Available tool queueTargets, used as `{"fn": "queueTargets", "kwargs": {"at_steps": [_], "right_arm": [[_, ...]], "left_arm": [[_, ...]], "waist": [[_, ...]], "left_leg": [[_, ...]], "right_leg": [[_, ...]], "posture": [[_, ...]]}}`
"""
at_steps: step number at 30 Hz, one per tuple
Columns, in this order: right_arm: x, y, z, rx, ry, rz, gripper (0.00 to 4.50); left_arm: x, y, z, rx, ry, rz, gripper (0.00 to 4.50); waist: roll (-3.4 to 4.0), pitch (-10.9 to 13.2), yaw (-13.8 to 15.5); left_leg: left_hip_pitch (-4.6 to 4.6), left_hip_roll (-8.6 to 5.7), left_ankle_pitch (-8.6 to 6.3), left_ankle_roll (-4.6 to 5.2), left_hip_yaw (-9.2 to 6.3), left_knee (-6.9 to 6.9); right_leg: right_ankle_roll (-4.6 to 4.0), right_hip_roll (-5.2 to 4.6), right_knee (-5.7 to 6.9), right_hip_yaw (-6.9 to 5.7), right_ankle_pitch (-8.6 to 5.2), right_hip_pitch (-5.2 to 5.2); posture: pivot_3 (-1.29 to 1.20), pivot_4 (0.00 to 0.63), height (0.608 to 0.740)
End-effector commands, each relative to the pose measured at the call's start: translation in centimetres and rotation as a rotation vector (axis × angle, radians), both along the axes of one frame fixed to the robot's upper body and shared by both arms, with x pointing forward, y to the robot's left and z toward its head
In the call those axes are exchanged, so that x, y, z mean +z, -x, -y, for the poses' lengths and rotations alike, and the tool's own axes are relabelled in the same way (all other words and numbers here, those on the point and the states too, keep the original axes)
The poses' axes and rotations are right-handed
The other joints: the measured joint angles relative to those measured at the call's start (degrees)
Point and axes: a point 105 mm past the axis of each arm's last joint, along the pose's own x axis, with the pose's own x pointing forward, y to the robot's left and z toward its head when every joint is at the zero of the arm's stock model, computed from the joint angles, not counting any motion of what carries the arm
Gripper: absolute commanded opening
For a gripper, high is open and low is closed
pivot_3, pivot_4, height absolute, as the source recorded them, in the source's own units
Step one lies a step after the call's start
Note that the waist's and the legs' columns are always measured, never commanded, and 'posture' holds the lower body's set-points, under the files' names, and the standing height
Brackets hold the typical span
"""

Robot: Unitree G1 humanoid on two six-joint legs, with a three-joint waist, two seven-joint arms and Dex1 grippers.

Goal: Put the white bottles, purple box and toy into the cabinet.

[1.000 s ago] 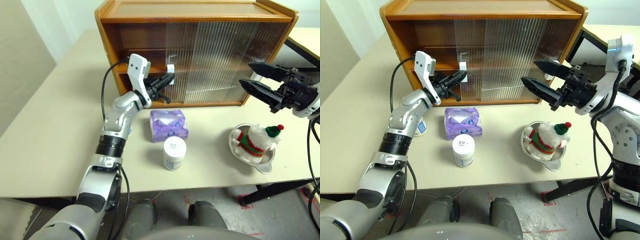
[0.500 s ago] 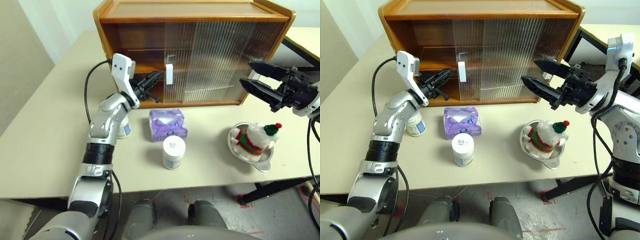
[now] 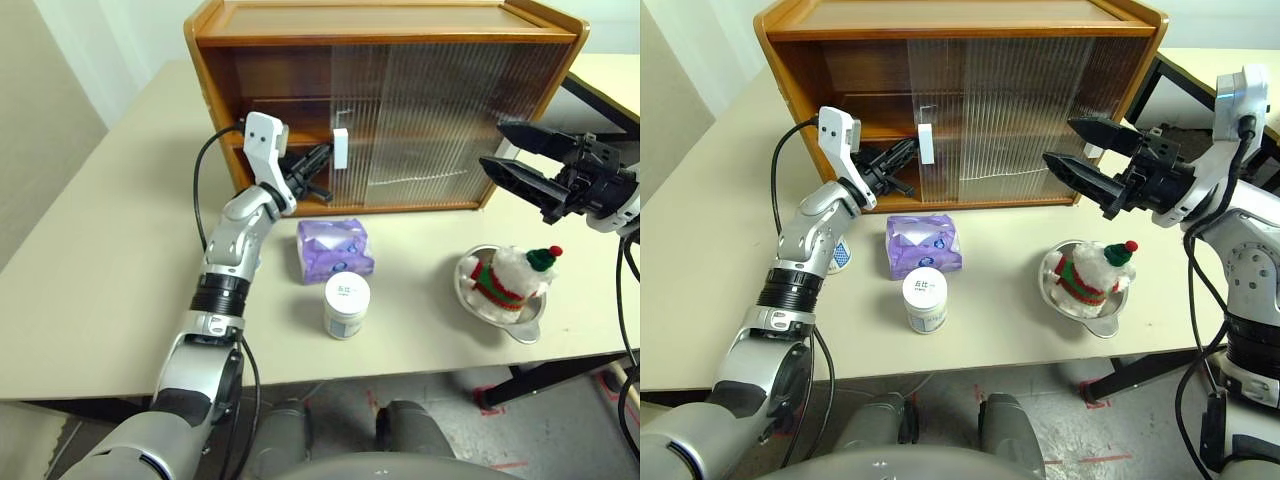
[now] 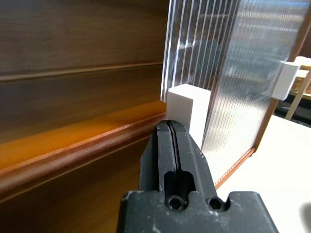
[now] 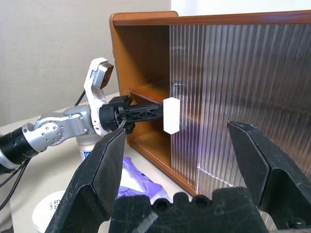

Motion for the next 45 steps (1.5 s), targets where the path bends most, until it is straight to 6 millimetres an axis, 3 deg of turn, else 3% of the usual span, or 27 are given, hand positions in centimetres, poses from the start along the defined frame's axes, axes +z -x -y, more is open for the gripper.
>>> {"fn": "queueTargets", "kwargs": {"at_steps": [1,9,21,33,38,41,45], "right_arm": [[0.1,0.2,0.1,-0.007,0.007,0.003,4.5],[0.1,0.3,0.1,-0.013,0.007,0.004,4.5],[0.1,0.3,0.2,-0.019,0.006,0.003,4.5],[-0.2,-0.5,-0.5,0.022,0.0,-0.011,4.5],[-0.3,-1.1,-0.9,0.05,-0.002,-0.018,4.5],[-0.5,-1.3,-1.1,0.065,-0.003,-0.025,4.5],[-0.7,-1.6,-1.4,0.086,-0.006,-0.033,4.5]], "left_arm": [[0.0,-0.1,1.1,-0.033,-0.017,0.004,0.02],[0.2,-0.6,2.9,-0.068,-0.018,0.015,0.02],[0.2,-0.6,3.8,-0.094,-0.009,0.022,0.02],[3.4,1.2,1.5,-0.08,0.054,0.098,0.02],[5.1,2.8,-1.3,-0.052,0.049,0.142,0.02],[5.3,3.9,-3.7,-0.016,0.05,0.145,0.63],[4.4,5.4,-7.2,0.04,0.038,0.134,2.08]], "waist": [[0.0,0.0,0.0],[-0.04,0.0,0.0],[-0.06,0.0,-0.1],[-0.05,0.1,0.1],[-0.03,0.1,0.1],[0.0,0.1,0.2],[0.03,0.2,1.2]], "left_leg": [[0.0,0.0,0.0,0.0,0.0,0.0],[-0.02,-0.01,0.0,0.0,0.0,0.0],[-0.02,-0.01,0.0,0.0,0.0,0.0],[-0.02,0.01,0.04,0.08,-0.02,0.0],[-0.02,0.01,0.09,0.16,-0.02,0.0],[0.01,0.07,0.1,0.18,-0.03,-0.02],[0.04,0.07,0.09,0.17,-0.03,-0.02]], "right_leg": [[0.0,0.0,0.0,0.0,0.0,0.0],[0.04,0.01,-0.01,0.0,-0.03,0.0],[0.06,0.02,-0.01,0.0,-0.04,-0.01],[0.05,0.02,0.0,0.0,-0.03,-0.01],[0.05,0.02,0.0,0.01,0.0,0.0],[0.01,0.04,0.04,0.01,0.0,0.0],[-0.02,0.01,0.17,0.02,-0.01,-0.05]], "posture": [[-0.05,0.0,0.74],[-0.07,0.0,0.74],[-0.07,0.0,0.74],[0.0,0.0,0.74],[0.04,0.0,0.74],[0.06,0.0,0.74],[0.08,0.0,0.74]]}}
